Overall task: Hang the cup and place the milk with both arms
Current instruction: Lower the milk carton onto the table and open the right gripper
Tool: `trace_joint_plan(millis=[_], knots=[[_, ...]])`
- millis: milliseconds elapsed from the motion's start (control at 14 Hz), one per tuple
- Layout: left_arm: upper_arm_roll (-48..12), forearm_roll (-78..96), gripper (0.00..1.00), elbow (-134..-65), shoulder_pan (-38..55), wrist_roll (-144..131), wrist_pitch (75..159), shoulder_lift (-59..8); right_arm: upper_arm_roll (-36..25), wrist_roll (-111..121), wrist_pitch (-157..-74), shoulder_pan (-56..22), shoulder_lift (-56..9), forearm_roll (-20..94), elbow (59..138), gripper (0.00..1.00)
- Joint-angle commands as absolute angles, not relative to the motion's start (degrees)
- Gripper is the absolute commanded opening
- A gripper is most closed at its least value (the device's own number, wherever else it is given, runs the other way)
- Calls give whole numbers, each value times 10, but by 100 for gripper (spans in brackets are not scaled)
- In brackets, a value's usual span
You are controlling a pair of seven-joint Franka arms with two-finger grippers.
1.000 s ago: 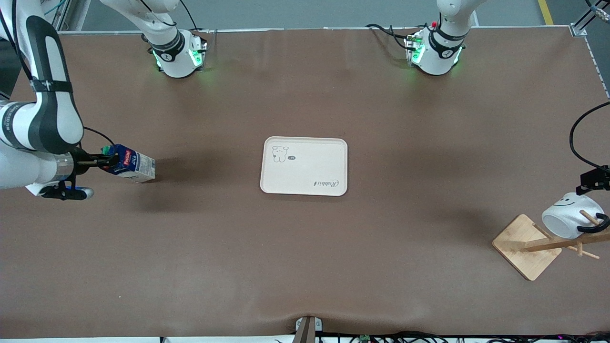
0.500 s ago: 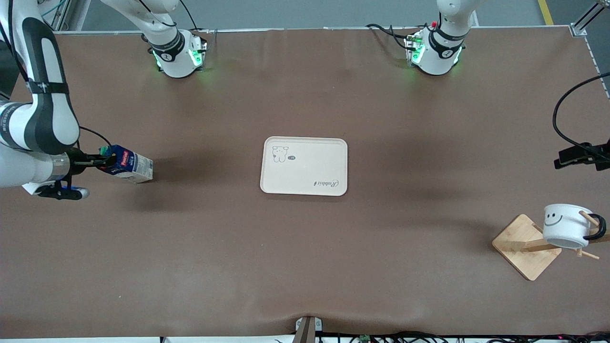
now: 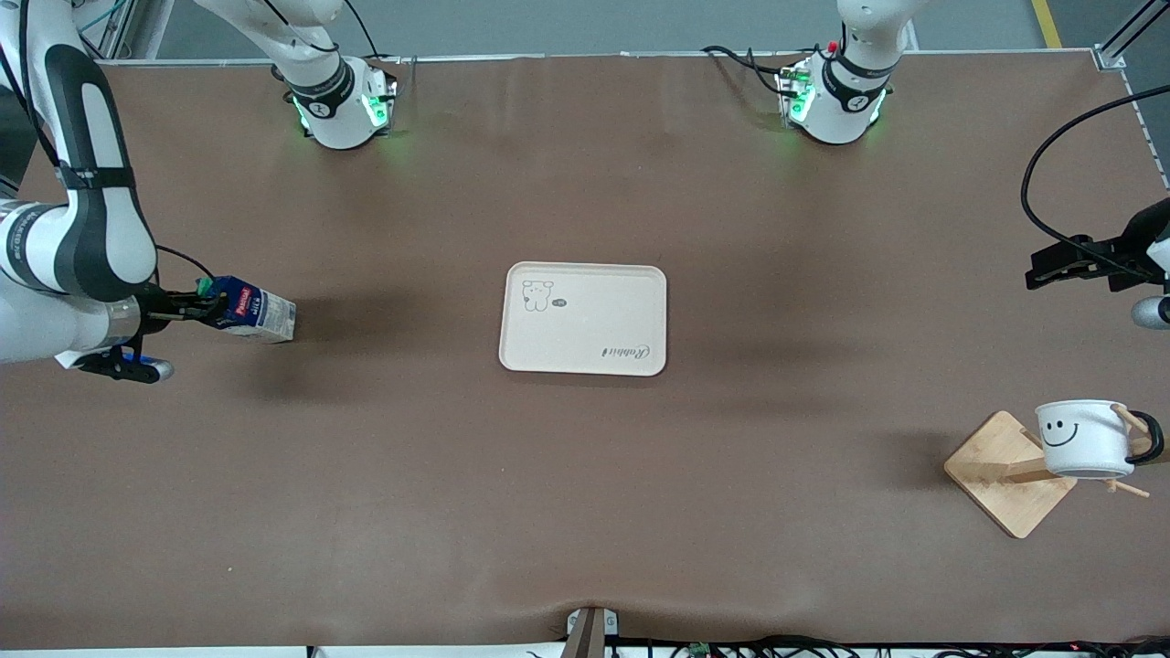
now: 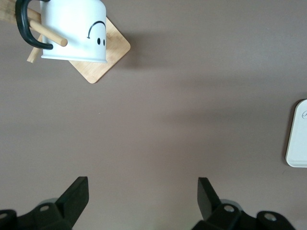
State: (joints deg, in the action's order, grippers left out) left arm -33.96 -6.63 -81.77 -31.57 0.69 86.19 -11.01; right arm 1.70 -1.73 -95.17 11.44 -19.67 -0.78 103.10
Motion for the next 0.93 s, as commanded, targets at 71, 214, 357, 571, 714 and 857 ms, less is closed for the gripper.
trace_joint_plan(millis=[71,214,357,571,714,857], knots=[[-354,-69,100,-820,-323,4,855,-102,25,6,-957,114,-192,-15,1050,100],[-358,-72,100,-818,-323,4,855,-102,26,60,-952,115,-192,-15,1050,100],[-361,-71,100,-817,-323,4,855,-102,26,79,-952,114,-192,-15,1042,100],[-369,-69,100,-815,-323,8,855,-102,26,159,-909,97,-191,-32,953,100],[-378,-69,100,-813,-323,6,855,-101,25,259,-835,100,-192,-32,870,100],[-378,-70,100,-813,-323,7,855,-101,25,237,-745,95,-191,-33,792,100]])
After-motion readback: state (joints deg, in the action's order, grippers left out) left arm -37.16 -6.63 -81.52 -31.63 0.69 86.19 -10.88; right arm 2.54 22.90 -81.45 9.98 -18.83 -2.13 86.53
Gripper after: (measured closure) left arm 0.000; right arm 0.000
